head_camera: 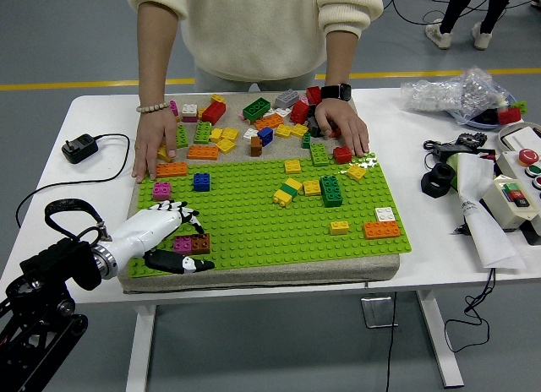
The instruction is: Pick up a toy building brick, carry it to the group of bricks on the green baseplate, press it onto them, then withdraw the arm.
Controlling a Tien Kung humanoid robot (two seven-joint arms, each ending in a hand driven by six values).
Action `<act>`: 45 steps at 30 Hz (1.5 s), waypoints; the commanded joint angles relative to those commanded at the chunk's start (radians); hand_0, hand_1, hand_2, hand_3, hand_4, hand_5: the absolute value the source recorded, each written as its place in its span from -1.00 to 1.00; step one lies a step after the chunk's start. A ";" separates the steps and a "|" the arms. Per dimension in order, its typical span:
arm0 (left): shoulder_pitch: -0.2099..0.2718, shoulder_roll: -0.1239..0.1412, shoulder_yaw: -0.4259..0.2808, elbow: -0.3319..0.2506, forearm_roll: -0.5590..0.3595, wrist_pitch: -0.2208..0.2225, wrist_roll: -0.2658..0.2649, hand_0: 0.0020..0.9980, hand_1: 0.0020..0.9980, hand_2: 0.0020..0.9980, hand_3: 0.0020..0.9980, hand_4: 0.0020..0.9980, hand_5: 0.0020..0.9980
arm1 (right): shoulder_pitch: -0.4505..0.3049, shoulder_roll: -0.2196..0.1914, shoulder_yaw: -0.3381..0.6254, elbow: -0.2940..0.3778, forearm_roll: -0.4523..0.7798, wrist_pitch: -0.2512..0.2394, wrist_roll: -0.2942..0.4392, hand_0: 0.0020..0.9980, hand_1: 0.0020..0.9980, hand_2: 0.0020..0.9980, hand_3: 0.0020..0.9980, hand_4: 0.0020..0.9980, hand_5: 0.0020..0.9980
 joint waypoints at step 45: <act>0.004 -0.015 0.020 0.067 0.000 0.007 0.009 1.00 1.00 0.85 0.31 1.00 0.45 | 0.001 -0.001 0.000 0.000 0.004 -0.001 0.001 0.52 0.35 0.44 0.48 1.00 0.37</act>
